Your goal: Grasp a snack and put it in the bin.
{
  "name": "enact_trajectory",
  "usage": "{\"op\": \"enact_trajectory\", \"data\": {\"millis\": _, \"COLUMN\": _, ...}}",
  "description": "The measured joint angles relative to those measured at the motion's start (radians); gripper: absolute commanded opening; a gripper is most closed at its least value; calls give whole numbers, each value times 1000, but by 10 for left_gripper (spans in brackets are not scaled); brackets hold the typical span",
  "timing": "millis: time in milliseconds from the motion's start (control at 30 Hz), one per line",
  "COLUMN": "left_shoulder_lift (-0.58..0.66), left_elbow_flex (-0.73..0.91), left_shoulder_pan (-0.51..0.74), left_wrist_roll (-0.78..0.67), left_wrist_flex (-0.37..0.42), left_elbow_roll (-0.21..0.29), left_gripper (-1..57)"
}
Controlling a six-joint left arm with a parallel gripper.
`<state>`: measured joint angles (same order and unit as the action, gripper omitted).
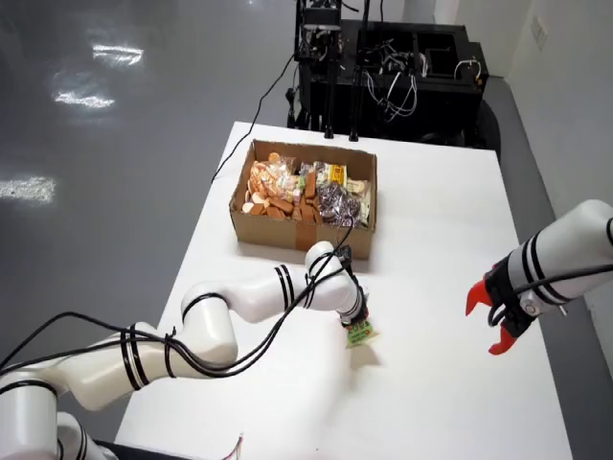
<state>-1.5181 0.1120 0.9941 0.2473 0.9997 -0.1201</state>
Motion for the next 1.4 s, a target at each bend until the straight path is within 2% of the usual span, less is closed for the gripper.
{"op": "enact_trajectory", "data": {"millis": 367, "left_shoulder_lift": 0, "left_elbow_flex": -118, "left_shoulder_pan": -33, "left_wrist_roll": -59, "left_wrist_flex": 41, "left_elbow_roll": -43, "left_gripper": 114}}
{"op": "enact_trajectory", "data": {"millis": 900, "left_shoulder_lift": 1, "left_elbow_flex": -356, "left_shoulder_pan": -164, "left_wrist_roll": -118, "left_wrist_flex": 25, "left_elbow_roll": -100, "left_gripper": 109}}
{"op": "enact_trajectory", "data": {"millis": 1133, "left_shoulder_lift": 1, "left_elbow_flex": -408, "left_shoulder_pan": -209, "left_wrist_roll": -134, "left_wrist_flex": 3, "left_elbow_roll": -129, "left_gripper": 106}}
{"op": "enact_trajectory", "data": {"millis": 1400, "left_shoulder_lift": 1, "left_elbow_flex": -426, "left_shoulder_pan": -256, "left_wrist_roll": -170, "left_wrist_flex": -73, "left_elbow_roll": -163, "left_gripper": 104}}
